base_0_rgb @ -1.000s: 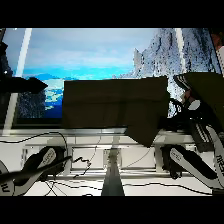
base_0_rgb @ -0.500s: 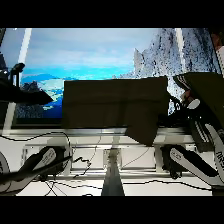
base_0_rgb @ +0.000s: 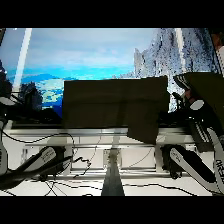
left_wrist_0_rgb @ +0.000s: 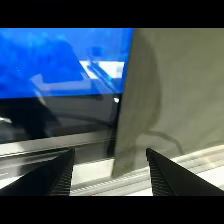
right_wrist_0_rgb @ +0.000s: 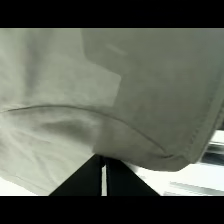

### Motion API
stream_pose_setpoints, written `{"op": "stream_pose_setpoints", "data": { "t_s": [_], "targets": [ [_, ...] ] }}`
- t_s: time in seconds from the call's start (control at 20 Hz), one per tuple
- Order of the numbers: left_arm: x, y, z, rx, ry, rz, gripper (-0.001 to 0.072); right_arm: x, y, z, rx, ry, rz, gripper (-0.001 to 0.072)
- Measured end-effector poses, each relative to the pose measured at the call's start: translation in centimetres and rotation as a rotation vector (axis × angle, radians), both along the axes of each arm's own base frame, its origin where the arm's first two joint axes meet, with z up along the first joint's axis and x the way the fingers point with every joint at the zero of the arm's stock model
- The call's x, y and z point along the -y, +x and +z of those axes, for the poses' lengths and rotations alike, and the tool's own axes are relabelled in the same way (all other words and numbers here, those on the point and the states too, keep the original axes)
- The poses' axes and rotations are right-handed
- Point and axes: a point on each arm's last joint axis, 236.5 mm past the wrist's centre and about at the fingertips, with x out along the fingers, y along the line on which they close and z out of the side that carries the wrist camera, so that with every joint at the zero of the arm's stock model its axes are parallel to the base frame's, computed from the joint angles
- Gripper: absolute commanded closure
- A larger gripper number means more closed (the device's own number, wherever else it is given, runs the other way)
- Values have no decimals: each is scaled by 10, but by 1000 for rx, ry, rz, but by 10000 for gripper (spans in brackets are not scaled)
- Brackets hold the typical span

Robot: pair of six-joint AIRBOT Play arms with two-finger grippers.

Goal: Fold the clothes and pants, and hang the long-sleeved shirts on hangers.

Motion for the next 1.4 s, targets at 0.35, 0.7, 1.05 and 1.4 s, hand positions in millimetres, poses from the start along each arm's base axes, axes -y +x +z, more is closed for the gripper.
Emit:
{"op": "stream_pose_setpoints", "data": {
  "t_s": [0.35,0.7,1.05,1.4],
  "targets": [
    [22,-25,-18,-122,-107,30,251,-6,1,4,4,26,-11,691],
    [21,-45,-28,-187,-90,-2,693,-20,13,15,31,95,-44,692],
    [31,35,38,61,-240,-10,694,-37,83,89,279,221,-56,691],
    [36,167,107,482,-300,196,693,-11,189,145,588,227,-351,692]
  ]
}}
